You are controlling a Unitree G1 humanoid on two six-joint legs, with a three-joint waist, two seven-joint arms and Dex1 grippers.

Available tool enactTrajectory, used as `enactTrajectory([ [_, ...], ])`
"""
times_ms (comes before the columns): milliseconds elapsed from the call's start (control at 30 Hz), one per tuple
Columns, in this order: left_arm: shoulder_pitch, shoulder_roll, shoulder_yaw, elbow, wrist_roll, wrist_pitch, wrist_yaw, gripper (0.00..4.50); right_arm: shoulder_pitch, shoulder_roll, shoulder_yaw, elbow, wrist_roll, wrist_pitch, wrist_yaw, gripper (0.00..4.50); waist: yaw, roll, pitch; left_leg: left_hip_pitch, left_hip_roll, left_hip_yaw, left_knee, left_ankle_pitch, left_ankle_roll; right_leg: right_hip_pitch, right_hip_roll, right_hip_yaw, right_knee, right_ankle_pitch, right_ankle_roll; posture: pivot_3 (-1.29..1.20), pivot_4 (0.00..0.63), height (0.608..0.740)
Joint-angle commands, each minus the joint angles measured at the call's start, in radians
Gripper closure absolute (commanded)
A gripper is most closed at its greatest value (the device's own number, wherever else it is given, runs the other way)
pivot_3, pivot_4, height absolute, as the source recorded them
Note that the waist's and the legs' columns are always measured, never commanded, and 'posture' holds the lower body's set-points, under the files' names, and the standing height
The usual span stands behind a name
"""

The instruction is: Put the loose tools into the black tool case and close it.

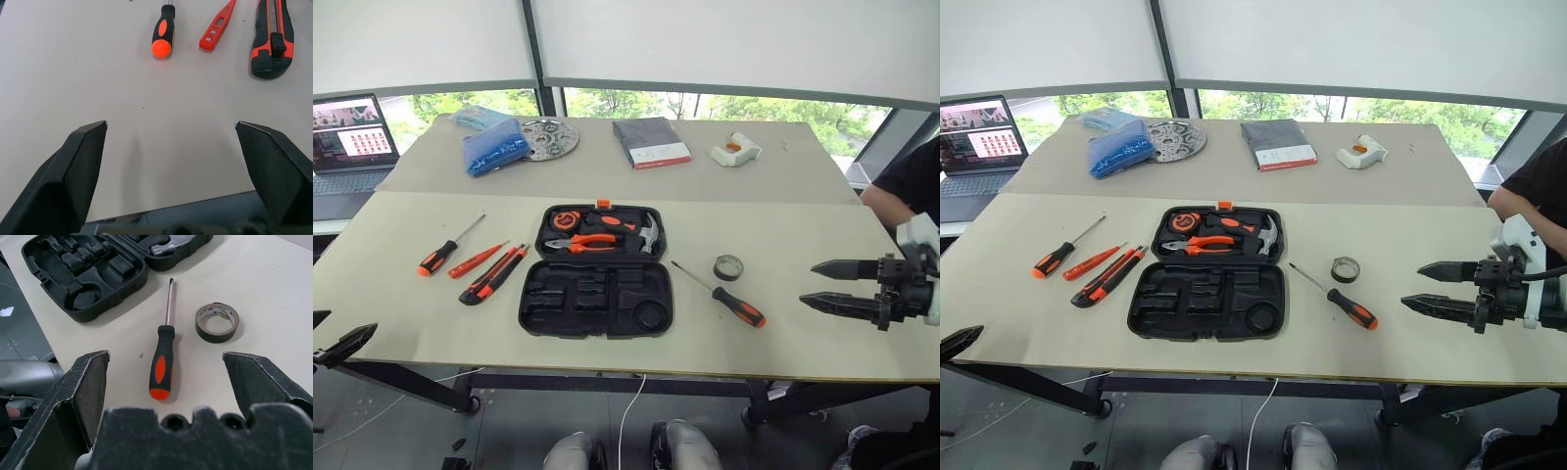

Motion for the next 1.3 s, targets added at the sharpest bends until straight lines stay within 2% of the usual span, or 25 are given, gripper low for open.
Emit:
enactTrajectory([
  [33, -0.014, 0.015, 0.023, -0.015, 0.008, -0.007, 0.016, 0.0, 0.005, -0.009, -0.025, -0.038, 0.009, 0.008, -0.006, 0.17, 0.0, 0.0, 0.0, 0.0, 0.0, 0.0, 0.0, 0.0, 0.0, 0.0, 0.0, 0.0, 0.0, 0.0, 0.0, 0.0, 0.15, 0.718],
  [233, -0.275, 0.1, -0.165, 0.036, 0.006, 0.147, 0.059, 0.0, -0.05, 0.004, -0.037, -0.226, 0.152, 0.145, -0.064, 0.17, 0.013, 0.0, 0.0, 0.0, 0.0, 0.0, 0.0, 0.001, -0.002, 0.0, 0.0, 0.0, 0.001, 0.001, 0.001, 0.0, 0.15, 0.718],
  [433, -0.61, 0.138, -0.402, 0.32, 0.127, 0.119, 0.061, 0.0, -0.152, 0.023, 0.014, -0.381, 0.258, 0.222, -0.126, 0.17, 0.01, 0.0, 0.0, 0.0, 0.0, -0.001, 0.0, 0.002, -0.003, 0.0, 0.001, -0.001, 0.001, 0.001, 0.001, 0.0, 0.15, 0.718],
  [667, -0.932, 0.103, -0.62, 0.661, 0.285, 0.006, 0.014, 0.0, -0.181, 0.035, 0.056, -0.472, 0.291, 0.22, -0.142, 0.17, 0.008, -0.004, 0.001, -0.003, 0.0, 0.0, 0.004, 0.002, -0.002, 0.0, 0.005, -0.003, 0.002, 0.002, 0.0, 0.0, 0.15, 0.718],
  [833, -1.088, 0.047, -0.697, 0.868, 0.378, -0.096, 0.048, 0.0, -0.182, 0.038, 0.056, -0.483, 0.31, 0.218, -0.155, 0.17, 0.01, -0.004, 0.001, -0.008, 0.0, -0.001, 0.01, 0.005, 0.004, 0.0, 0.004, -0.007, 0.002, 0.001, 0.0, 0.0, 0.15, 0.718],
  [1000, -1.173, -0.002, -0.738, 0.997, 0.436, -0.153, 0.066, 0.0, -0.173, 0.048, 0.045, -0.483, 0.32, 0.22, -0.173, 0.17, 0.008, -0.006, 0.001, -0.013, 0.003, -0.004, 0.018, 0.005, 0.006, 0.0, 0.004, -0.011, 0.003, 0.002, 0.001, 0.0, 0.15, 0.718],
  [1033, -1.188, -0.012, -0.74, 1.019, 0.444, -0.165, 0.084, 0.52, -0.171, 0.051, 0.041, -0.485, 0.323, 0.222, -0.181, 0.0, 0.009, -0.006, 0.001, -0.013, 0.003, -0.004, 0.019, 0.005, 0.006, 0.0, 0.004, -0.011, 0.004, 0.002, 0.001, 0.0, 0.15, 0.718],
  [1067, -1.201, -0.02, -0.738, 1.037, 0.449, -0.169, 0.097, 0.73, -0.168, 0.053, 0.036, -0.487, 0.326, 0.224, -0.188, 0.0, 0.009, -0.006, 0.001, -0.013, 0.003, -0.004, 0.02, 0.005, 0.007, 0.0, 0.004, -0.011, 0.004, 0.002, 0.001, 0.0, 0.15, 0.718],
  [1167, -1.233, -0.038, -0.739, 1.073, 0.463, -0.17, 0.107, 1.74, -0.148, 0.048, 0.012, -0.499, 0.341, 0.23, -0.201, 0.0, 0.01, -0.006, 0.002, -0.014, 0.004, -0.006, 0.022, 0.005, 0.008, 0.0, 0.004, -0.012, 0.006, 0.002, 0.001, 0.0, 0.15, 0.718],
  [1300, -1.247, -0.046, -0.744, 1.097, 0.485, -0.167, 0.112, 3.26, -0.109, 0.043, -0.018, -0.513, 0.35, 0.228, -0.22, 0.0, 0.01, -0.008, 0.002, -0.015, 0.004, -0.006, 0.025, 0.005, 0.01, 0.0, 0.004, -0.012, 0.009, 0.002, 0.001, 0.0, 0.15, 0.718],
])
